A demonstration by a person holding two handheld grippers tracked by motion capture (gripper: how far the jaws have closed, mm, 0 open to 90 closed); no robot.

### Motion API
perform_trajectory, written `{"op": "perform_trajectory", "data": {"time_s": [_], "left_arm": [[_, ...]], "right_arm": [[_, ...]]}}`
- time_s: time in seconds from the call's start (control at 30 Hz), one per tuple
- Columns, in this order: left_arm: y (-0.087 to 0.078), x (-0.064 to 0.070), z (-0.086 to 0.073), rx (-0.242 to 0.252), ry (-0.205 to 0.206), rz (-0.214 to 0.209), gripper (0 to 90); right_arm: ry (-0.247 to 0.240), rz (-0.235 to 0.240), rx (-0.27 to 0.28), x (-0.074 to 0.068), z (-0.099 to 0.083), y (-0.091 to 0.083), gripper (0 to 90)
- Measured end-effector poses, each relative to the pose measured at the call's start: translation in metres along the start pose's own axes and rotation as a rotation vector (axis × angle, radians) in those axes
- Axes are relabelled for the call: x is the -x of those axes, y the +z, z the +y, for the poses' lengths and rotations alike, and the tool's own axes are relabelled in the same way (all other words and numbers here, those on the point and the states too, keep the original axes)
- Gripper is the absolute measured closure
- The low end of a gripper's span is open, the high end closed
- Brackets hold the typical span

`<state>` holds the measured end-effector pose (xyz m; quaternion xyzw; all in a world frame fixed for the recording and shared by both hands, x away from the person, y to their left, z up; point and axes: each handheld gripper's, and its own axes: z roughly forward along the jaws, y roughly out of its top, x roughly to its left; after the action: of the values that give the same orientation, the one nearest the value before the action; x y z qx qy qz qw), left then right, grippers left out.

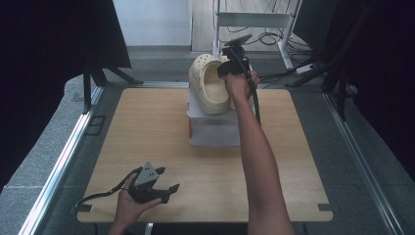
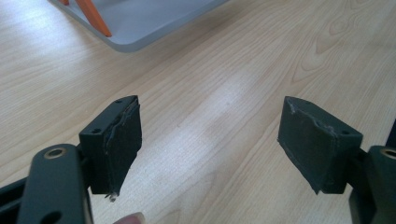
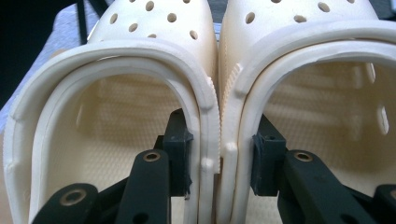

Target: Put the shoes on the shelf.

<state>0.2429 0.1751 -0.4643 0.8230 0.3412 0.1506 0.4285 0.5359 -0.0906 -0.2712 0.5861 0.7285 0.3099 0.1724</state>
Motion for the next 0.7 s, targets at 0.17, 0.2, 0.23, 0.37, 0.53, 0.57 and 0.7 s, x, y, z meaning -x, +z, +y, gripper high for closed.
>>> {"op": "perform_trajectory", "data": {"time_s": [0.17, 0.2, 0.23, 0.37, 0.53, 0.57, 0.7], "left_arm": [[0.002, -0.003, 0.002, 0.007, 0.001, -0.009, 22.2], [0.002, -0.003, 0.002, 0.007, 0.001, -0.011, 22.2], [0.003, -0.004, 0.003, 0.009, 0.002, -0.013, 22.2], [0.003, -0.005, 0.003, 0.011, 0.003, -0.017, 22.3], [0.002, -0.005, 0.003, 0.011, 0.004, -0.015, 22.2], [0.003, -0.005, 0.003, 0.011, 0.004, -0.015, 22.3], [0.004, -0.004, 0.003, 0.007, 0.002, -0.019, 22.3]], "right_arm": [[0.06, -0.043, 0.014, -0.001, -0.001, 0.008, 66.1], [0.075, -0.048, 0.022, -0.002, -0.002, 0.009, 66.1], [0.088, -0.056, 0.028, -0.003, -0.002, 0.01, 66.0], [0.109, -0.101, 0.047, -0.007, -0.004, 0.016, 66.0], [0.119, -0.119, 0.062, -0.01, -0.008, 0.025, 65.3], [0.117, -0.121, 0.064, -0.011, -0.009, 0.025, 65.0], [0.109, -0.105, 0.066, -0.01, -0.012, 0.024, 59.9]]}}
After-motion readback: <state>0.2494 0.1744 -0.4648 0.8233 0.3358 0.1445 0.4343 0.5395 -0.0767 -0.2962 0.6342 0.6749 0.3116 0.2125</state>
